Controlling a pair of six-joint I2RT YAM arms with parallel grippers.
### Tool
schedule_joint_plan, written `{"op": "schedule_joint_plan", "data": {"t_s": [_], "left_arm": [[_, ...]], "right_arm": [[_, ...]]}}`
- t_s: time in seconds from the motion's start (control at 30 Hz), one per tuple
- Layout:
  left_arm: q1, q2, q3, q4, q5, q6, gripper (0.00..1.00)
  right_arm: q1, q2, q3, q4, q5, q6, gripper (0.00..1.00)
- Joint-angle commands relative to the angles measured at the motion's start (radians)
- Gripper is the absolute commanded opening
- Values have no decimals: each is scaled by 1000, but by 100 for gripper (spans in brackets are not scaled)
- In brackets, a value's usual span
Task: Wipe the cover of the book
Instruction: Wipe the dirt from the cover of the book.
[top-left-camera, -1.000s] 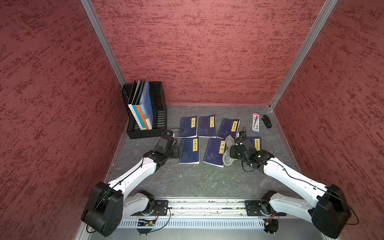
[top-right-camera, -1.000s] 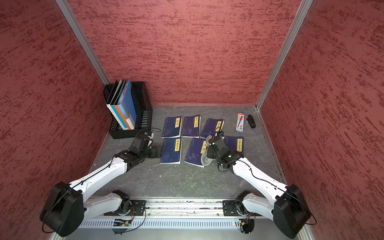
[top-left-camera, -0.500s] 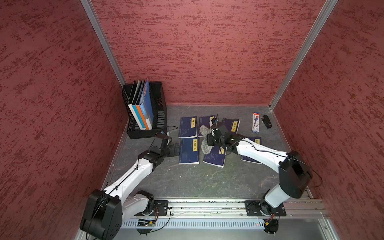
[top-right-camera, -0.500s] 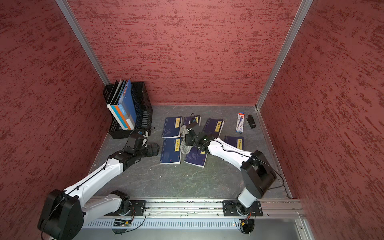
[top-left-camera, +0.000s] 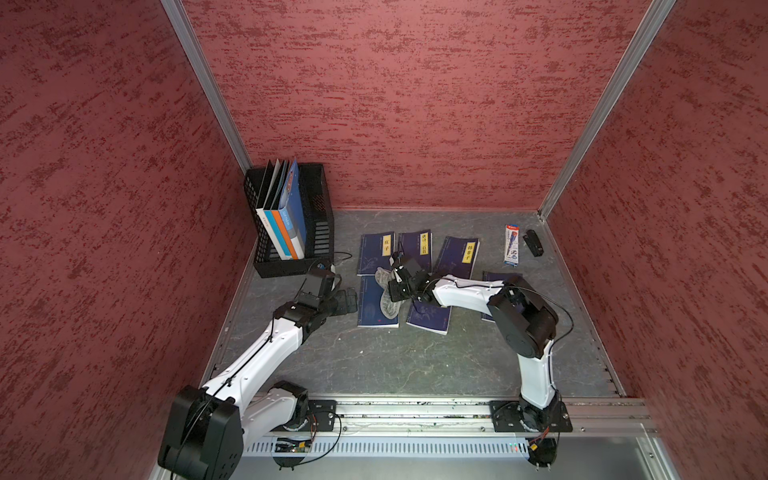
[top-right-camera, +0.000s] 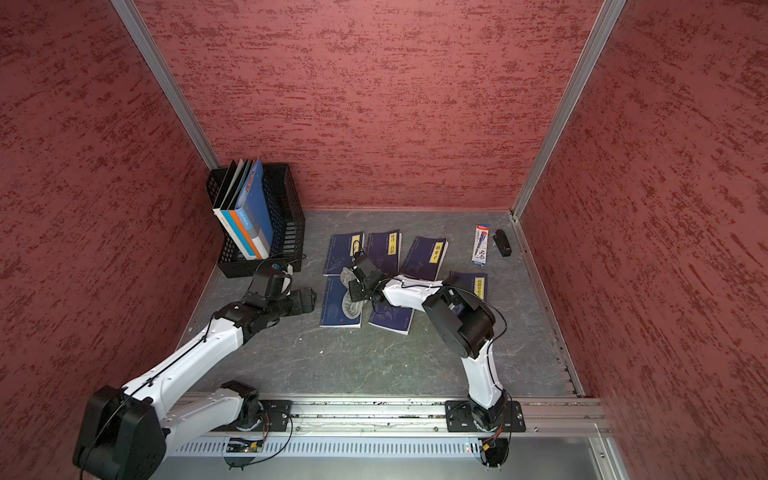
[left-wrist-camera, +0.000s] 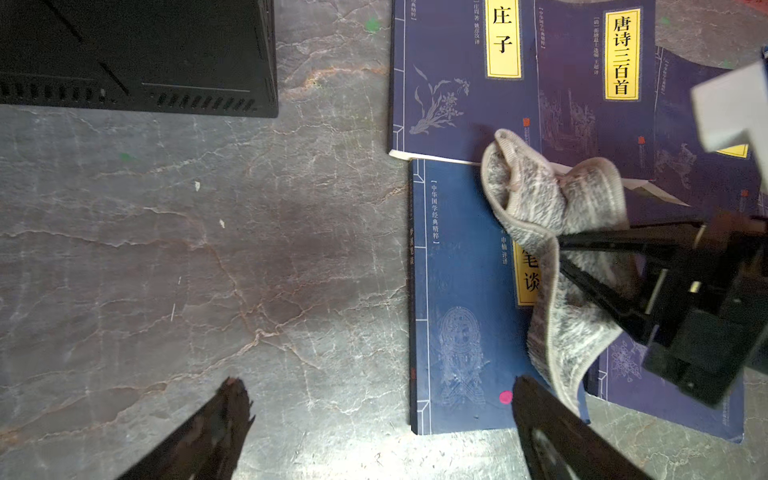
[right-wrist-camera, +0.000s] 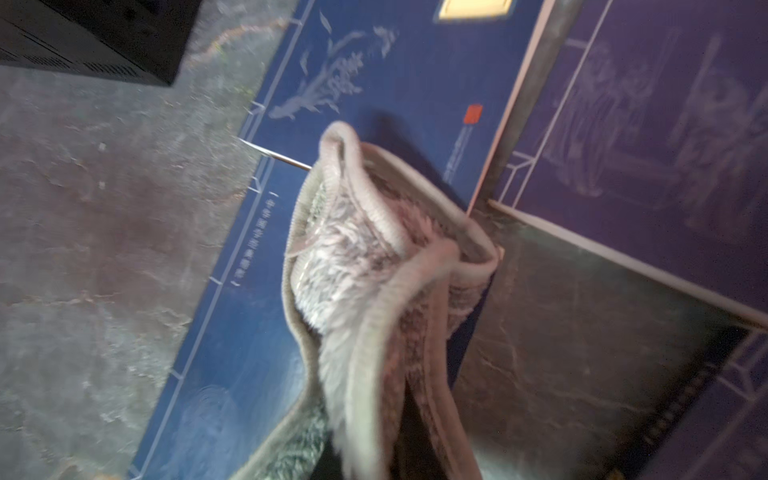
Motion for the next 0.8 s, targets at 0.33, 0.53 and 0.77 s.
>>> {"op": "schedule_joint_plan", "data": {"t_s": [0.33, 0.53, 0.77], "left_arm": [[18, -4, 40, -15, 15, -10, 100], [29, 30, 47, -5, 25, -13, 100], [31, 39, 50, -6, 30, -16, 100]], "right_arm": [[59, -37, -159, 27, 15, 20, 9], [137, -87, -271, 26, 2, 56, 9], [150, -86, -247, 7, 54, 34, 9]]}}
